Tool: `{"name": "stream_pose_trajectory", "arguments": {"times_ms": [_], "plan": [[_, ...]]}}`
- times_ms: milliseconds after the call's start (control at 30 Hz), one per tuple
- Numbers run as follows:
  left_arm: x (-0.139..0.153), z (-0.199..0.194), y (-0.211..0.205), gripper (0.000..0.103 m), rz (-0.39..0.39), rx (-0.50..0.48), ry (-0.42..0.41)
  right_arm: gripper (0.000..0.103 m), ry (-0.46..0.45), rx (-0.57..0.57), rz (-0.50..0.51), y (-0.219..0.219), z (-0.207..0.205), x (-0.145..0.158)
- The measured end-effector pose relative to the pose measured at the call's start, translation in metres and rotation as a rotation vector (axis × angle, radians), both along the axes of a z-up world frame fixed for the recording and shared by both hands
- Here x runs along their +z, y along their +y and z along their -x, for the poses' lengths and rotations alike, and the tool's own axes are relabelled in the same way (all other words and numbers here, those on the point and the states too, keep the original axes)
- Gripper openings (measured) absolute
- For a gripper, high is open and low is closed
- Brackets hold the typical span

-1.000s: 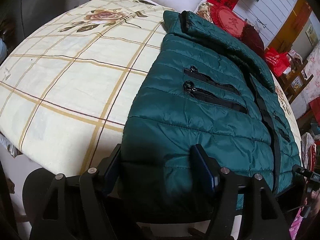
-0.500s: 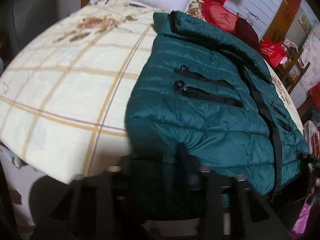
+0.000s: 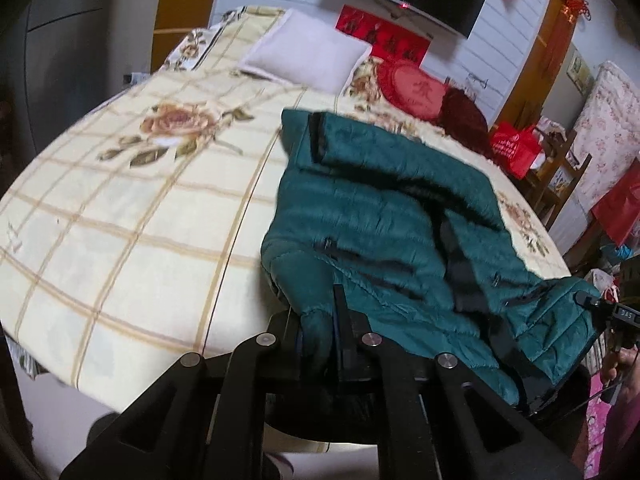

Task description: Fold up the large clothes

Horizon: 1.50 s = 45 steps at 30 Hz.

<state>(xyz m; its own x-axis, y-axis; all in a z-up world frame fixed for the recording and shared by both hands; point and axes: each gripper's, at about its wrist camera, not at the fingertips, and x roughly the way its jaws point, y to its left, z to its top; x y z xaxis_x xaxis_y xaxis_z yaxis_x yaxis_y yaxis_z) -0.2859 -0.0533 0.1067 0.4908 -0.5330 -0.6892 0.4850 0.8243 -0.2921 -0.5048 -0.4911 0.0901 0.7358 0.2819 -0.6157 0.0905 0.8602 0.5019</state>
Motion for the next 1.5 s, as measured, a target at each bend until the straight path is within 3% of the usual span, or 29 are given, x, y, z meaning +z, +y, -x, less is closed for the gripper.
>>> {"name": "stream_pose_trajectory", "arguments": {"times_ms": [333, 533, 700, 833, 1000, 1067, 1133, 1267, 1333, 1467, 1500], "plan": [[0.046, -0.044, -0.023, 0.023, 0.066, 0.017, -0.081, 0.023, -0.058, -0.088, 0.033, -0.034, -0.039, 0.037], [0.069, -0.112, -0.059, 0.023, 0.112, 0.066, -0.084, 0.023, -0.081, -0.164, 0.058, -0.067, -0.094, 0.063], [0.065, -0.172, -0.094, 0.023, 0.108, 0.126, -0.057, 0.023, -0.062, -0.22, 0.079, -0.094, -0.153, 0.069], [0.056, -0.218, -0.123, 0.023, 0.063, 0.178, -0.068, 0.023, -0.031, -0.274, 0.094, -0.121, -0.198, 0.065], [0.023, -0.261, -0.149, 0.024, 0.006, 0.191, -0.046, 0.023, 0.026, -0.329, 0.063, -0.155, -0.252, 0.033], [0.003, -0.28, -0.156, 0.028, 0.003, 0.188, 0.0, 0.023, 0.062, -0.35, 0.068, -0.161, -0.273, 0.01], [-0.007, -0.294, -0.154, 0.03, 0.048, 0.174, 0.052, 0.023, 0.09, -0.376, 0.036, -0.167, -0.287, -0.016], [0.006, -0.297, -0.135, 0.037, 0.14, 0.128, 0.094, 0.024, 0.06, -0.414, 0.025, -0.167, -0.296, -0.036], [0.023, -0.289, -0.124, 0.041, 0.163, 0.127, 0.066, 0.024, 0.051, -0.416, 0.041, -0.165, -0.297, -0.038], [0.053, -0.264, -0.098, 0.078, 0.215, 0.227, -0.08, 0.028, 0.056, -0.437, 0.008, -0.167, -0.298, -0.039], [0.055, -0.257, -0.097, 0.079, 0.232, 0.231, -0.101, 0.03, 0.055, -0.439, 0.0, -0.167, -0.298, -0.038]]}}
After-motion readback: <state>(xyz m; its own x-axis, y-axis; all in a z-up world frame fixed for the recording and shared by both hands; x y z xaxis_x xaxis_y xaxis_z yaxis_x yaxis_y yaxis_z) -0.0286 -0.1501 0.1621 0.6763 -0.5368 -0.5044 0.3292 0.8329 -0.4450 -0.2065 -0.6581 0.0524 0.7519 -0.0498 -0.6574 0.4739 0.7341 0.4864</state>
